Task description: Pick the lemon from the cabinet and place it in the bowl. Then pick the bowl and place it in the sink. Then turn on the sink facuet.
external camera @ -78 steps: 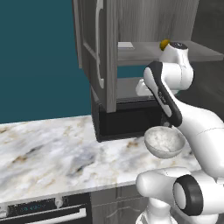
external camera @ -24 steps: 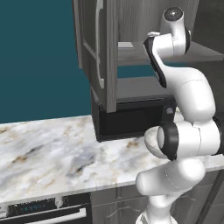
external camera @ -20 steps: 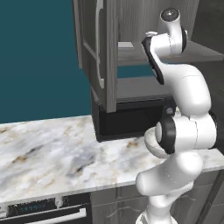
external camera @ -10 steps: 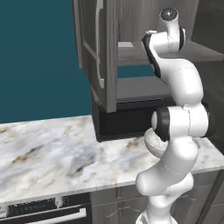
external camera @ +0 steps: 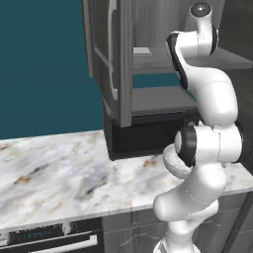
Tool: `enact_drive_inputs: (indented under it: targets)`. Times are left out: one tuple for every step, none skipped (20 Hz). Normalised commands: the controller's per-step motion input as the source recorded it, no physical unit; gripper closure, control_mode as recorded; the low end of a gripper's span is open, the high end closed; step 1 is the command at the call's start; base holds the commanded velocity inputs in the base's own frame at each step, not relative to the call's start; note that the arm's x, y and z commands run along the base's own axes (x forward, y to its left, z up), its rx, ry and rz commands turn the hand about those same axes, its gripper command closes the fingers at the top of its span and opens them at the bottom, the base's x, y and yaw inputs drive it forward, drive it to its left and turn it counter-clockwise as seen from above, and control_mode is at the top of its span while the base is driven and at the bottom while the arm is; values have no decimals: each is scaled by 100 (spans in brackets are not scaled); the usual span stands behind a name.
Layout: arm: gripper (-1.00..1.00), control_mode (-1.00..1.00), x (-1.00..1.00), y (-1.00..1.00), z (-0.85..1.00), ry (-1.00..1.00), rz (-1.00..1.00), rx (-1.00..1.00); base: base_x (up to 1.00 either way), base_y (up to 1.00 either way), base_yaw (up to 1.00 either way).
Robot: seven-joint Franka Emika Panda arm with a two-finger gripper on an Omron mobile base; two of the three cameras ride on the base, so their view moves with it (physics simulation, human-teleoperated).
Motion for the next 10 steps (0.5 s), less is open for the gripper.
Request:
enact_drive_inputs:
  targets:
    - [100,-100,-100,9,-1,-17,3,-3,0,0,0]
    - [100,-100,-100,3,-3,-15,4,0,0,0,0]
    - [100,-100,-100,6,-5,-15,5,0,0,0,0]
    - [100,-100,-100,3,-15,-4,5,-2,0,0,0]
    - [100,-100,-100,21,-18,-5,8,-6,0,0,0]
    - [100,-100,-100,21,-16,-4,9,-5,0,0,0]
    - [100,-100,-100,19,-16,-4,10,-2,0,0,0]
    - [100,-100,-100,21,-14,-5,11,-1,0,0,0]
    - [100,-100,-100,23,-14,-4,11,0,0,0,0]
    - [100,-100,-100,22,-14,-2,11,0,0,0,0]
